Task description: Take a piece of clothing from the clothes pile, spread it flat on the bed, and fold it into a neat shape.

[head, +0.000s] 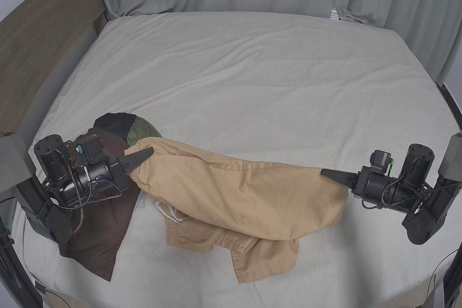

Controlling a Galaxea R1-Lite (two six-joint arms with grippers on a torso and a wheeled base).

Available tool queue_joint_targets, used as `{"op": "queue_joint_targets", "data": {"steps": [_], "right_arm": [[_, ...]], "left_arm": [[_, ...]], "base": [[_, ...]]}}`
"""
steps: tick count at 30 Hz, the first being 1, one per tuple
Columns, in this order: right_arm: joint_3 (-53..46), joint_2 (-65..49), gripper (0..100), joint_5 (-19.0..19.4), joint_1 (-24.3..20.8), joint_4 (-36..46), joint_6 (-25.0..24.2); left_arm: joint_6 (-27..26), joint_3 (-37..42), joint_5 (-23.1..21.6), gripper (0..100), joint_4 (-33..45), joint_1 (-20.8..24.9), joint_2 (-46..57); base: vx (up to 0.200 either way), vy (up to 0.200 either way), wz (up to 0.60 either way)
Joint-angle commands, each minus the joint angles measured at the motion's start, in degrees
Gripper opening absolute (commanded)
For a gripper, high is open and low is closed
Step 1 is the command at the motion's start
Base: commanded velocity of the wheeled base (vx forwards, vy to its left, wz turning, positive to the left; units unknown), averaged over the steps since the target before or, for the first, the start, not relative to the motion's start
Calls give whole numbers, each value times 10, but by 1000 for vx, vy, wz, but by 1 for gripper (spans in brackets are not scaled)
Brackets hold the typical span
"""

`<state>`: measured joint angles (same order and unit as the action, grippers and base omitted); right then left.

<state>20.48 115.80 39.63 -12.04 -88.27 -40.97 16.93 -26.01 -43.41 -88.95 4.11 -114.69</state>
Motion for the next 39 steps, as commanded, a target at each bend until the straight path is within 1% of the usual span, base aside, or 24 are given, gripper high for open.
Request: {"op": "queue_joint_targets", "data": {"steps": [1,9,19,28,35,39], "right_arm": [[-7,-47,0,1,-1,-1,-2],[-8,-86,0,4,-6,-1,-17],[-11,-131,0,4,-19,0,-17],[-6,-149,0,4,-16,-1,-17],[2,-160,0,3,-14,-1,-17],[7,-161,0,3,-7,-1,-17]], "left_arm": [[1,-6,1,0,0,0,25],[30,-13,-1,0,0,6,59],[50,-17,-1,0,0,6,97],[50,-18,-3,0,0,2,112],[77,-14,-4,0,0,0,135],[78,-13,-5,0,1,-5,141]], "base": [[0,0,0],[0,0,0],[0,0,0],[0,0,0],[0,0,0],[0,0,0]]}}
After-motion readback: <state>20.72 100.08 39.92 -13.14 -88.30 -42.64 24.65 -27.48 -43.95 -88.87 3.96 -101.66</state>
